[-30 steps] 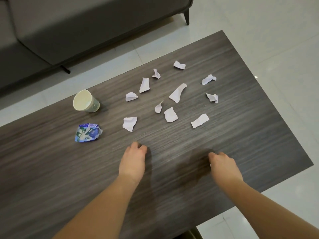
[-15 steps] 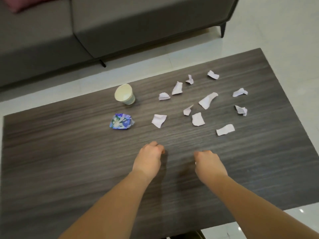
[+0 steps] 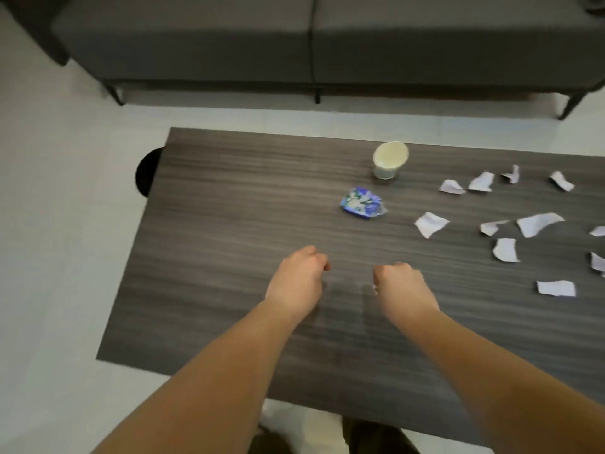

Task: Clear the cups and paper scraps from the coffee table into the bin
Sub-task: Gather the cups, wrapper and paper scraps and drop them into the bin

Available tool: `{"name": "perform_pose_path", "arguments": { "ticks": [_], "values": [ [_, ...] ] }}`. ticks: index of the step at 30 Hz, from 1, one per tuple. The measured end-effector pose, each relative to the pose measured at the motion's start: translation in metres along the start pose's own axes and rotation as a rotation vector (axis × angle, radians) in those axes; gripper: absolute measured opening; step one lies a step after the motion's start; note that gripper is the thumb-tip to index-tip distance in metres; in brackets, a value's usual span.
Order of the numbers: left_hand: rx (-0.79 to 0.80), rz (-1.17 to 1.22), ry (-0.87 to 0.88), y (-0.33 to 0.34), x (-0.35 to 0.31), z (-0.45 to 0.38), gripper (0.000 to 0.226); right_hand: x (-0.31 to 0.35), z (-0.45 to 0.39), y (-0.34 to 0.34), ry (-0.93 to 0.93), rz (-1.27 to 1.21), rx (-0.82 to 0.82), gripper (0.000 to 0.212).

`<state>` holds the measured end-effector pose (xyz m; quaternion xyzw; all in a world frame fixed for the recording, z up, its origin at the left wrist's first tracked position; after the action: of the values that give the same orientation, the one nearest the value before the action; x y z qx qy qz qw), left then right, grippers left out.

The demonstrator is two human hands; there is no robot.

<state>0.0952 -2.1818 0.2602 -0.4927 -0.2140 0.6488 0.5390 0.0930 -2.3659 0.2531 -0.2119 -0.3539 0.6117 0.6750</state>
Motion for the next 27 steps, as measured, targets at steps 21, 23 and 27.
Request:
{"name": "perform_pose_path", "arguments": {
  "ticks": [21, 23, 27],
  "values": [
    [-0.228, 0.246, -0.391, -0.115, 0.372, 0.238, 0.025, 0.433, -0.003, 0.068, -0.245, 0.068, 0.049, 0.013],
    [-0.253, 0.274, -0.424, -0.121, 0.397, 0.245, 0.025, 0.459, -0.016, 0.072, -0.262, 0.072, 0.038, 0.014],
    [-0.259, 0.282, -0.449, -0.135, 0.447, 0.247, 0.024, 0.505, -0.047, 0.077, -0.271, 0.110, 0.051, 0.014]
  ]
}}
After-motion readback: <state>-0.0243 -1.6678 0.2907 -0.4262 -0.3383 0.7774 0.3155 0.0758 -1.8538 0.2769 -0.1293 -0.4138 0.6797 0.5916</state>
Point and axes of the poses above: each hand's wrist, its own z-axis away from the middle knuckle, its own y-axis out of the palm, x = y × z, the point moved 2 cm from there along -z, towards the middle knuckle, and after that the axes turned 5 degrees about x, right-handed, at the moved point
